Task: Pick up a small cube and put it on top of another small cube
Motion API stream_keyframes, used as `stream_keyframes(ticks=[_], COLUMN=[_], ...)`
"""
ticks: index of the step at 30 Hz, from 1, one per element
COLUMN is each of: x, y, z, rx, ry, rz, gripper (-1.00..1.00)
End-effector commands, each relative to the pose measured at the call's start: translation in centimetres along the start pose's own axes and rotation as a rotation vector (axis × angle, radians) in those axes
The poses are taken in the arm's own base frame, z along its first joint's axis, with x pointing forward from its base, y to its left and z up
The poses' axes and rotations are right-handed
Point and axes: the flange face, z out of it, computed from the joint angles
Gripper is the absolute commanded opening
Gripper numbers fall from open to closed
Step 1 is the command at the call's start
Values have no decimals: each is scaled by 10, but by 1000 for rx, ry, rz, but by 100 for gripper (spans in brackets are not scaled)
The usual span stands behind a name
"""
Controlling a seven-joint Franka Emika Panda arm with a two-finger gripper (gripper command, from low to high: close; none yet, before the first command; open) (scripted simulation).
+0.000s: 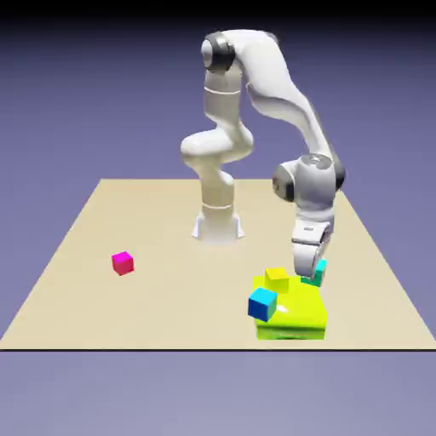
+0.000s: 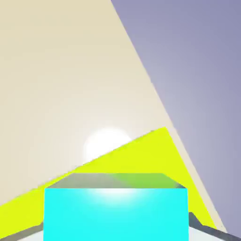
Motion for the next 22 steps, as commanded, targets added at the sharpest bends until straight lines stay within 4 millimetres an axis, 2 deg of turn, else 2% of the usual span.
stream_keyframes(ticks=[1, 6, 8, 13, 14, 15, 16, 21, 22], x=[-7, -46, -52, -53, -53, -53, -53, -51, -52], y=[5, 37, 41, 41, 41, 41, 41, 41, 41], z=[-7, -38, -41, 26, 28, 28, 28, -39, -41], rx=[1, 14, 17, 18, 17, 17, 17, 18, 17], ry=[1, 0, 0, 0, 0, 0, 0, 0, 0], rz=[9, 73, 81, 81, 81, 81, 81, 81, 81], gripper=[-100, -100, -100, -100, -100, 100, 100, 100, 100])
